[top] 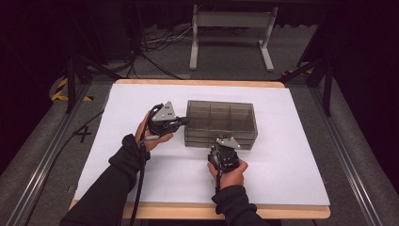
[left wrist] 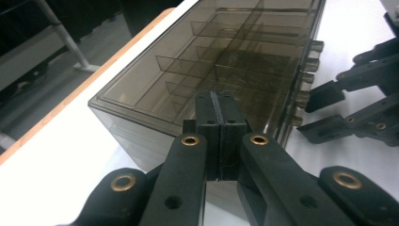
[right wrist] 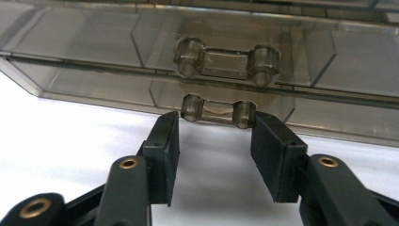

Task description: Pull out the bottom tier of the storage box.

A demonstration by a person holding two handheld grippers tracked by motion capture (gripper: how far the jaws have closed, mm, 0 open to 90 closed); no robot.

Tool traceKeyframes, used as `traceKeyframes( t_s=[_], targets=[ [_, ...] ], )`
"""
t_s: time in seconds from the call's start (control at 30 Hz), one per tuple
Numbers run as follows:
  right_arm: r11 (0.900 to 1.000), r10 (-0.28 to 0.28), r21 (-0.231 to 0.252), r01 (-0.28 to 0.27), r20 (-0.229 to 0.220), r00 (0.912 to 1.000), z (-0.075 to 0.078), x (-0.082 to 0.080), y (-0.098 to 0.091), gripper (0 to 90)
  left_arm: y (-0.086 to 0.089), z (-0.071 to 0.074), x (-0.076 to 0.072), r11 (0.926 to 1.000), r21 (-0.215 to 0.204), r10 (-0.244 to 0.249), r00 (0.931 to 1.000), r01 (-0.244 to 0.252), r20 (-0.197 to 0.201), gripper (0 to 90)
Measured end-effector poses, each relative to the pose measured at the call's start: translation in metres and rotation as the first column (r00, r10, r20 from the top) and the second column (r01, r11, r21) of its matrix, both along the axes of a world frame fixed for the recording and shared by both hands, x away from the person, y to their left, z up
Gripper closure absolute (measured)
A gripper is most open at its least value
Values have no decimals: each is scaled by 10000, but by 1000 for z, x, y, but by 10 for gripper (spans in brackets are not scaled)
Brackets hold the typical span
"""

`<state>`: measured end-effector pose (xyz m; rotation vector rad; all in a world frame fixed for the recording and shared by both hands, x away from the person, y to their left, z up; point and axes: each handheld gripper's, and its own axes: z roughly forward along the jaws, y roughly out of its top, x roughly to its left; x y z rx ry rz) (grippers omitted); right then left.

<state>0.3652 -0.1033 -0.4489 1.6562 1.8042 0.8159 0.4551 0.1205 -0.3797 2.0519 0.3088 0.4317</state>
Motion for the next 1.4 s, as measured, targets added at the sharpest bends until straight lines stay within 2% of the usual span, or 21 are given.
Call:
traceKeyframes(
  t_s=[0.03, 0.1, 0.17, 0.37, 0.5, 0.67, 1.0, 1.27, 1.4],
  targets=[
    [10000, -60, 59, 61, -62, 10000, 1, 1, 0, 532, 0, 0, 0, 10000, -35, 9, 10000, -9, -19, 900],
    [9998, -131, -128, 129, -216, 9997, 2, 2, 2, 533, 1, -1, 1, 9999, -106, 6, 10000, -6, -62, 900],
    [9997, -224, 25, 225, -333, 9992, 3, 3, 1, 547, 1, -1, 1, 9999, -112, 11, 10000, -12, -95, 900],
    [9994, -38, 335, 57, -574, 9983, 6, 5, -3, 564, -1, 0, -1, 9999, 76, 132, 9998, -133, 170, 900],
    [9995, -2, 321, 25, -693, 9976, 7, 6, -5, 565, -1, -1, -1, 9999, -1, 161, 9998, -161, 135, 900],
    [9995, 24, 319, 1, -781, 9969, 8, 5, -5, 564, -1, -2, -3, 9997, 3, 246, 9991, -246, 357, 900],
    [9996, 274, 54, -271, -725, 9970, 7, 2, -5, 565, 1, -4, -1, 9996, -236, 182, 9997, -178, 153, 900],
    [9992, 389, 53, -386, -685, 9969, 7, -4, -6, 564, 3, -5, -1, 9988, -455, 156, 9999, -156, 10, 900],
    [9980, 631, 42, -630, -697, 9956, 7, -9, -9, 580, 3, -5, -1, 9987, -501, 125, 9999, -128, -63, 900]
  ],
)
